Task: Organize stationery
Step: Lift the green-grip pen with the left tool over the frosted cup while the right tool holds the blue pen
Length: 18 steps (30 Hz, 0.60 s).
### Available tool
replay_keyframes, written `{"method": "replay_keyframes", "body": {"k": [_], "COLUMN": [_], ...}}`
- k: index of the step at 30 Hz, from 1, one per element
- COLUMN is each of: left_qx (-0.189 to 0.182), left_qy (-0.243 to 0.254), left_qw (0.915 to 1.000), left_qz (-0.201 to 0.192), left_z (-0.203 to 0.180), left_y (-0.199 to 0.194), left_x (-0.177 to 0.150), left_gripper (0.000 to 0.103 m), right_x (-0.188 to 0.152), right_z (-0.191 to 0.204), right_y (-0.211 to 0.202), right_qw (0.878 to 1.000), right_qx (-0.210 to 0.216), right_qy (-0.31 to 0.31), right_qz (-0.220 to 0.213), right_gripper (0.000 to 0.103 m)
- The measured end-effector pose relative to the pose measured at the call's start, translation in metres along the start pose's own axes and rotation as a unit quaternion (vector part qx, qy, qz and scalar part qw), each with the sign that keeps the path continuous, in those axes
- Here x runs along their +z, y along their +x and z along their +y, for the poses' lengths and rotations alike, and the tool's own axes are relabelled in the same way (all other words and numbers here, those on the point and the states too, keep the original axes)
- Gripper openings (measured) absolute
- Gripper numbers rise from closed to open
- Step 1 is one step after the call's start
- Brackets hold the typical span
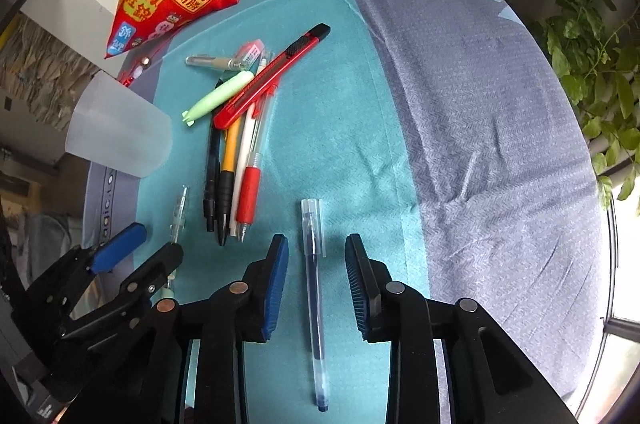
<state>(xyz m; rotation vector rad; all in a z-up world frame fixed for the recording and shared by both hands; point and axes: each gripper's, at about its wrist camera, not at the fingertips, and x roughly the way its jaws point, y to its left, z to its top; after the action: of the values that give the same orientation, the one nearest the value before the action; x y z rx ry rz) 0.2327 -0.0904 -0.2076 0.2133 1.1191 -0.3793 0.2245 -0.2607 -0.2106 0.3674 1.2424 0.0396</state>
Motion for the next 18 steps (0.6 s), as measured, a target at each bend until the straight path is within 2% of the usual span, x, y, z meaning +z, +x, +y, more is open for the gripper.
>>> {"method": "replay_keyframes", "body": {"k": [6, 11, 15, 18], "left_qx": [0.001, 0.008, 0.011, 0.009], "left_qy": [-0.003, 0.002, 0.004, 0.007], "left_qw": [0.9999, 0.9999, 0.9999, 0.9999], "left_qz": [0.014, 0.007, 0.003, 0.000], "left_z": [0.004, 0.004, 0.003, 0.000], "left_y": [0.014, 0.017, 0.018, 0.017], "left_x": [0.007, 0.012, 0.014, 0.012], "left_gripper": [0.041, 0.040, 0.036, 0.028], "right_x": [0.006, 0.010, 0.011, 0.010], "right_z": [0.010, 0.017, 0.020, 0.022], "right_y": [0.010, 0.018, 0.019, 0.019], "right_qw": [1.000, 0.999, 0.999, 0.998], "right_qx": [-0.019, -0.037, -0.046, -0.051], "right_qy": [-0.011, -0.022, -0.029, -0.034], "right_qz": [0.009, 0.006, 0.004, 0.001], "right_gripper": [0.030, 0.030, 0.030, 0.030]}}
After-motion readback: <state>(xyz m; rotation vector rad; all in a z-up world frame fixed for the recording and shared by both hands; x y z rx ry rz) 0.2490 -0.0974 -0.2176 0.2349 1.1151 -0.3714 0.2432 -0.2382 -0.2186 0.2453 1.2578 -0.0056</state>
